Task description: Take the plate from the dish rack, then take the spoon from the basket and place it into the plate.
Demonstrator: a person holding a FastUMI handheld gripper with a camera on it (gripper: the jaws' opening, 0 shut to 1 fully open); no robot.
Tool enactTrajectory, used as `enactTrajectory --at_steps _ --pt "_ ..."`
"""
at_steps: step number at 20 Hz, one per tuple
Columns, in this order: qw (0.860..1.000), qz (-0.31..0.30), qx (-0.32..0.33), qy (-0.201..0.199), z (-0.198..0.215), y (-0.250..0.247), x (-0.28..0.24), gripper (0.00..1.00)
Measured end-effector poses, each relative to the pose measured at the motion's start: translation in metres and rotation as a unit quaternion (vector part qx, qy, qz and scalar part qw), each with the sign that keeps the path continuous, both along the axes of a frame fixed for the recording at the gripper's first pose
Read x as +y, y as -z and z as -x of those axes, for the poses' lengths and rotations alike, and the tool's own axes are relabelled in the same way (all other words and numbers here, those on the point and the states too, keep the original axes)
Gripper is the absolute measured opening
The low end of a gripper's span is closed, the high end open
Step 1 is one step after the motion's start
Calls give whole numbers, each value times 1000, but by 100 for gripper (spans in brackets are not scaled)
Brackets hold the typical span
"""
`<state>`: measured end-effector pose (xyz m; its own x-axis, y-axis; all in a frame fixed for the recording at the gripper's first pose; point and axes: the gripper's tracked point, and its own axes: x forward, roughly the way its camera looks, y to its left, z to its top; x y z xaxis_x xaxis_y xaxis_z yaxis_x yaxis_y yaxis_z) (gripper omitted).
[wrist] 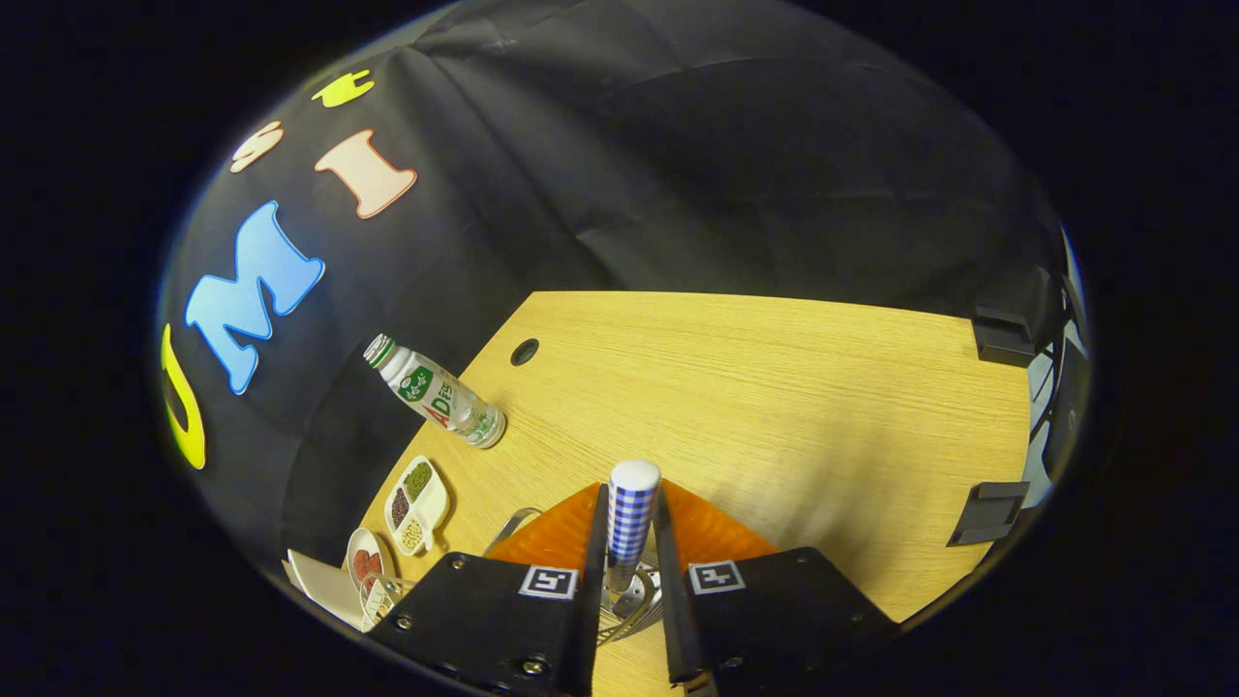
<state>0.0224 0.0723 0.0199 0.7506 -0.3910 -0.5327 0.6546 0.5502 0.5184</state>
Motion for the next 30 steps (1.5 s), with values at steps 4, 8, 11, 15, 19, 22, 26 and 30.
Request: enactTrajectory --at_steps 4,8,11,15,19,22,26,30 --pt "1000 6 -6 -17 -5 -5 4 10" --pt "1000 18 -1 -21 -10 -8 9 10" --pt "999 42 -13 -22 -13 -24 7 10" --pt "996 88 -25 -21 -9 -54 6 10" --pt "988 149 -28 -25 3 -91 9 10" --pt "980 195 -23 -33 15 -117 17 9" --pt "970 233 -28 -55 29 -141 43 10" --pt "962 253 -34 -95 46 -150 85 10"
